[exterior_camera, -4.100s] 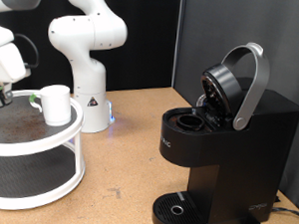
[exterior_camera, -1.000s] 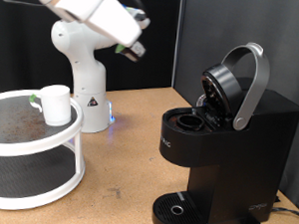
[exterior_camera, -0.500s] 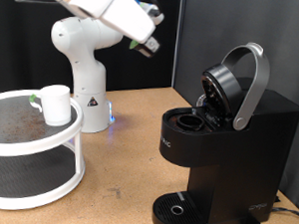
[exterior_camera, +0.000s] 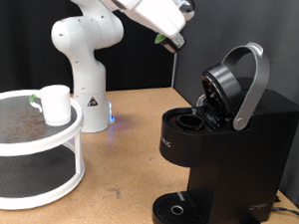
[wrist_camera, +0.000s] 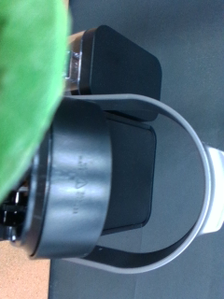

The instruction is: Make a cup of coffee with the keurig machine

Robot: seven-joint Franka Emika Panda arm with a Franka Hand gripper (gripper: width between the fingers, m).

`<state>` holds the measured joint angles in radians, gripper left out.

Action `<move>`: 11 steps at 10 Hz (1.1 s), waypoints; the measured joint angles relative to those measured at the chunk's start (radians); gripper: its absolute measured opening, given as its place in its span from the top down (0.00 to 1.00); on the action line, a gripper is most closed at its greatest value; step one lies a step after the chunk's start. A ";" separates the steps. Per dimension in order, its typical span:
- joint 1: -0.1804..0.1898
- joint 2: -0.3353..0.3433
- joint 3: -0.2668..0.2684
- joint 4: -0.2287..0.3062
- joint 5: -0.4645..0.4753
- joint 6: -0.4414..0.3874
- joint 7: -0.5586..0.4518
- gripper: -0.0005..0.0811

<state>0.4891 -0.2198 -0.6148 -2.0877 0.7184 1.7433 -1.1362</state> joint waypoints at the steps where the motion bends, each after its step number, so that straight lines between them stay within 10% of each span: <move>1: 0.000 0.000 0.008 0.000 0.003 0.001 0.001 0.44; 11: 0.005 0.098 0.078 -0.069 -0.033 0.141 -0.001 0.44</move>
<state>0.4941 -0.1215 -0.5365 -2.1570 0.6852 1.8845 -1.1369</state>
